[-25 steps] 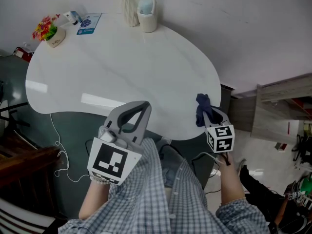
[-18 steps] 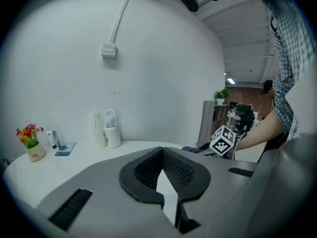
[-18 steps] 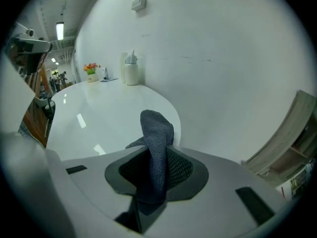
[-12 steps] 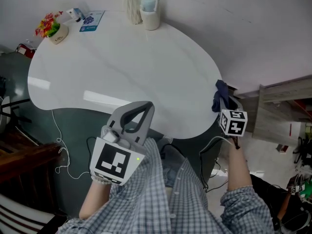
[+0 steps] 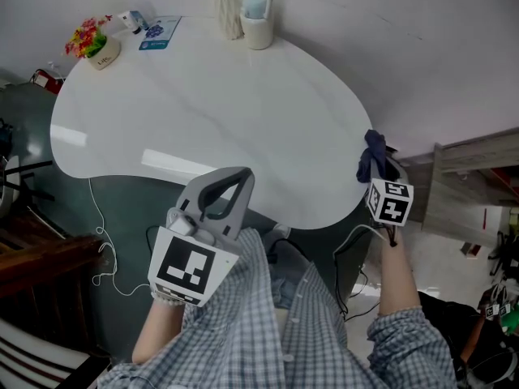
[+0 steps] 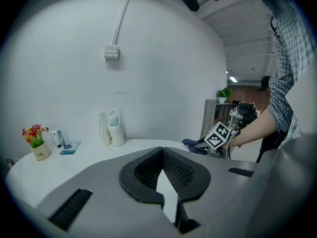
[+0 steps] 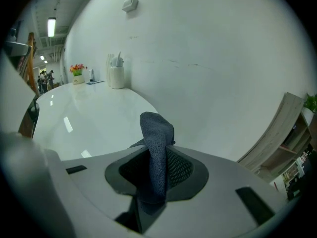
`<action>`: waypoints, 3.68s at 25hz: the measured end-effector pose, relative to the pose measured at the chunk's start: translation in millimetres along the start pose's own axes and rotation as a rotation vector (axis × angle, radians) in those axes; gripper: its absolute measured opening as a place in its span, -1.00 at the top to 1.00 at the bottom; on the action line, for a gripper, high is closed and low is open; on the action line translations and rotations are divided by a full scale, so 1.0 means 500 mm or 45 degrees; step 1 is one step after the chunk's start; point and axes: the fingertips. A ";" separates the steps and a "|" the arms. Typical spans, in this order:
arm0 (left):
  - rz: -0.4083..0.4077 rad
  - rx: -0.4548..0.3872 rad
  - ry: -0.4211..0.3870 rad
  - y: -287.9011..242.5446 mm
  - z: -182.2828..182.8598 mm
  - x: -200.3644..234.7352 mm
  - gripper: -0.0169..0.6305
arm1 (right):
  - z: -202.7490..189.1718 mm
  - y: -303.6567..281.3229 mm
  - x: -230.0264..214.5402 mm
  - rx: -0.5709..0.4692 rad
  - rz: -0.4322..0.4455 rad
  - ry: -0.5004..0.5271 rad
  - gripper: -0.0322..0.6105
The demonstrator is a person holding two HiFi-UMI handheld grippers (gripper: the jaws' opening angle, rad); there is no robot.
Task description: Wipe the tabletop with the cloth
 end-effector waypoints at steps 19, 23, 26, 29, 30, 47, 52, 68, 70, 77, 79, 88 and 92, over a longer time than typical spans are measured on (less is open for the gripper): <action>-0.040 -0.040 -0.039 -0.010 0.022 -0.023 0.93 | 0.162 0.134 0.058 -0.281 0.054 -0.034 0.64; -0.040 -0.046 -0.045 -0.012 0.025 -0.030 0.93 | 0.191 0.172 0.079 -0.343 0.079 -0.048 0.64; -0.046 -0.053 -0.051 -0.015 0.028 -0.038 0.93 | 0.212 0.202 0.099 -0.388 0.106 -0.060 0.64; -0.057 -0.065 -0.064 -0.022 0.037 -0.049 0.93 | 0.237 0.234 0.121 -0.443 0.133 -0.050 0.64; -0.060 -0.070 -0.065 -0.023 0.039 -0.054 0.93 | 0.245 0.245 0.129 -0.462 0.145 -0.043 0.64; -0.098 -0.083 -0.095 -0.035 0.051 -0.097 0.93 | 0.312 0.334 0.214 -0.593 0.276 0.020 0.64; -0.097 -0.075 -0.095 -0.033 0.048 -0.094 0.93 | 0.330 0.350 0.228 -0.620 0.287 0.057 0.64; -0.112 -0.061 -0.109 -0.038 0.045 -0.107 0.93 | 0.319 0.356 0.235 -0.607 0.283 0.129 0.64; -0.114 -0.061 -0.110 -0.039 0.046 -0.110 0.93 | 0.317 0.356 0.233 -0.602 0.282 0.126 0.64; -0.125 -0.058 -0.115 -0.044 0.046 -0.112 0.93 | 0.307 0.347 0.229 -0.577 0.276 0.120 0.64; -0.126 -0.057 -0.113 -0.045 0.046 -0.112 0.93 | 0.305 0.346 0.229 -0.570 0.280 0.121 0.64; -0.123 -0.058 -0.108 -0.047 0.048 -0.109 0.93 | 0.303 0.340 0.236 -0.565 0.295 0.158 0.64; -0.126 -0.055 -0.108 -0.048 0.046 -0.108 0.93 | 0.300 0.337 0.238 -0.550 0.295 0.146 0.64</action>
Point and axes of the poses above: the fingertips, and each gripper's own axes: y backward along the fingers, x to its left, z out of its top, and after that the axes turned 9 degrees about y, right-handed
